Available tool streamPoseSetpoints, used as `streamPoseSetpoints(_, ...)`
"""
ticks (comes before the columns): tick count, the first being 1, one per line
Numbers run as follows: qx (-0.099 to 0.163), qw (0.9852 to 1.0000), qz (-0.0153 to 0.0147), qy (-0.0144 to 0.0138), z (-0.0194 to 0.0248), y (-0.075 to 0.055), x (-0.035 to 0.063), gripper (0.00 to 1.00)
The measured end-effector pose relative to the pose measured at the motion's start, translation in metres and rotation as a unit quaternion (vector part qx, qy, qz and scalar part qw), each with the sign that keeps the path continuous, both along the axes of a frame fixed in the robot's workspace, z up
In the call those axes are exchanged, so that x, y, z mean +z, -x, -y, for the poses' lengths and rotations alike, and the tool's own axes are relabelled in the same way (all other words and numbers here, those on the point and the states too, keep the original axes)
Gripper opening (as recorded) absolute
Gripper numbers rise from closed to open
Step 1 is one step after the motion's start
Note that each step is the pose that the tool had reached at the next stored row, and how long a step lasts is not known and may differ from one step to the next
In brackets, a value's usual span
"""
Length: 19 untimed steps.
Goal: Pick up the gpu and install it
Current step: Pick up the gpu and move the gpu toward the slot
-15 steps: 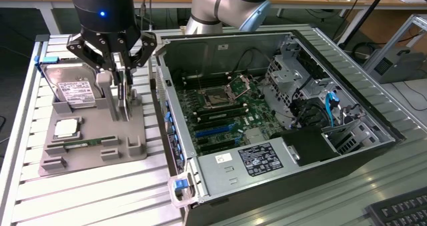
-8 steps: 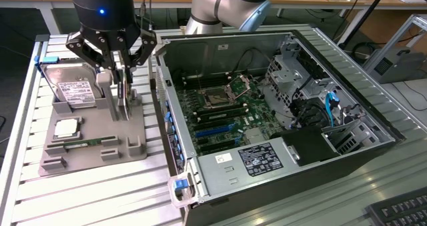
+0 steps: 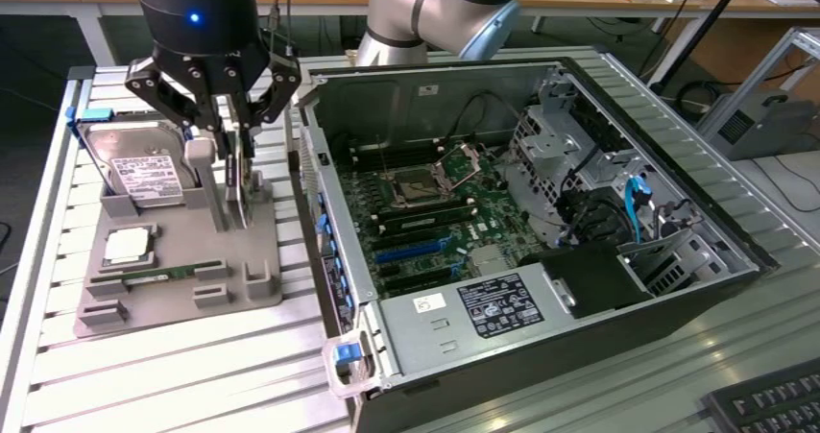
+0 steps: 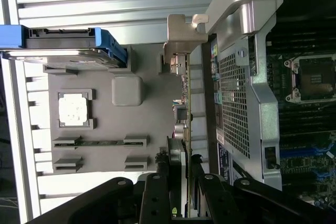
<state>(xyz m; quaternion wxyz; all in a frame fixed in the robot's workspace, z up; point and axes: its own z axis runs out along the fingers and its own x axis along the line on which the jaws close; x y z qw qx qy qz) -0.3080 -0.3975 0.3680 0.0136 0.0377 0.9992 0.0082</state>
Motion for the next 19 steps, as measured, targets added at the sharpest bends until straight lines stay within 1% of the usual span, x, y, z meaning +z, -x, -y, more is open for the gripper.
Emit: streamPoseSetpoints(19,0.0,1.0,0.0,0.0,0.0,0.0,0.0062,0.27)
